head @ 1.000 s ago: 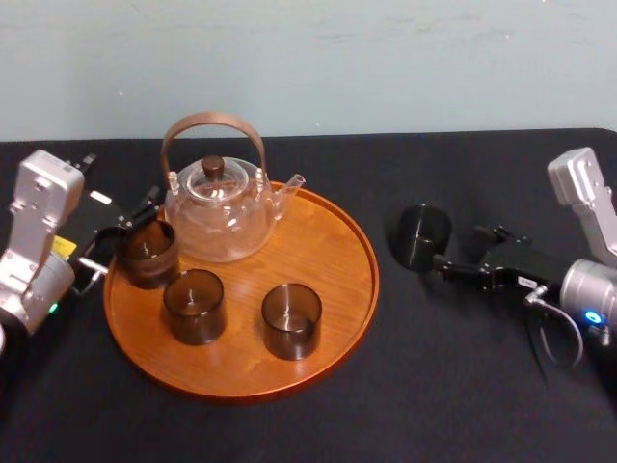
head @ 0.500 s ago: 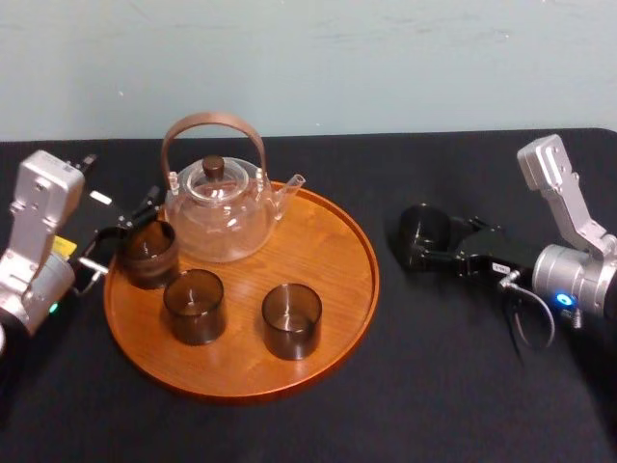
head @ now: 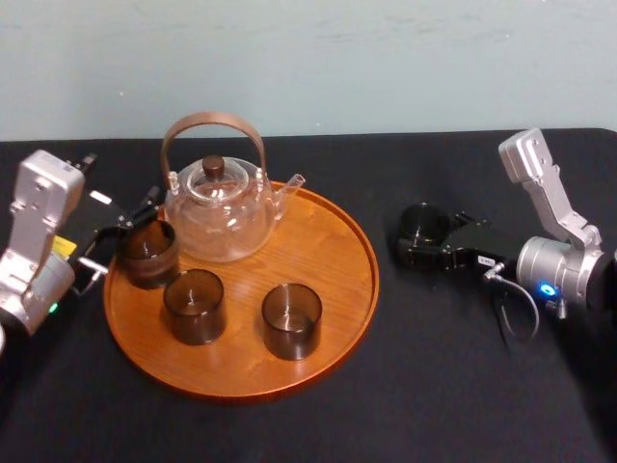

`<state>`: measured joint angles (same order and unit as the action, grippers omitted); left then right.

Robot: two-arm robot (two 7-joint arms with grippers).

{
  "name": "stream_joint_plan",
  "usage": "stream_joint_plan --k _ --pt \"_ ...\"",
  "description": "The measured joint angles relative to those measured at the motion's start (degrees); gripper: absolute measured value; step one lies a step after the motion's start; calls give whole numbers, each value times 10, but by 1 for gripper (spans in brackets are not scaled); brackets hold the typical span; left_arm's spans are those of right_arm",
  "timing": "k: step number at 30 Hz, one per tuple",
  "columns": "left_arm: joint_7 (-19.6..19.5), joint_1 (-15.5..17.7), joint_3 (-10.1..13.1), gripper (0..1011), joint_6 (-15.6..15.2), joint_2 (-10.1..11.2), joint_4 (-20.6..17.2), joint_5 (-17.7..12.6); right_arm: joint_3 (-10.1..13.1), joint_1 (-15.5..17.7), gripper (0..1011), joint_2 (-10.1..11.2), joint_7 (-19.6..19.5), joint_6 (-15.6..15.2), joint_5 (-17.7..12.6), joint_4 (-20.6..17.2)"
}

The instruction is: Pick up the glass from the table and place it on the tray.

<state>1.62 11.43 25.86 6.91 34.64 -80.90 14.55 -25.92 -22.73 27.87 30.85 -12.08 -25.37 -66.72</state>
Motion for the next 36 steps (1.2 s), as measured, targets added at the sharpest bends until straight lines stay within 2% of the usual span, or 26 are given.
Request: stream_joint_plan --k 4,16,21,36 --pt "0 0 0 1001 0 0 0 0 -4 -5 1002 -4 -2 1 8 5" --pt "0 0 0 1001 0 0 0 0 -3 -4 1002 -3 -2 1 6 4" --pt "0 0 0 1001 0 0 0 0 -2 -4 920 -3 -2 2 5 4" --pt "0 0 0 1001 0 0 0 0 -2 -3 912 -3 -1 2 4 3"
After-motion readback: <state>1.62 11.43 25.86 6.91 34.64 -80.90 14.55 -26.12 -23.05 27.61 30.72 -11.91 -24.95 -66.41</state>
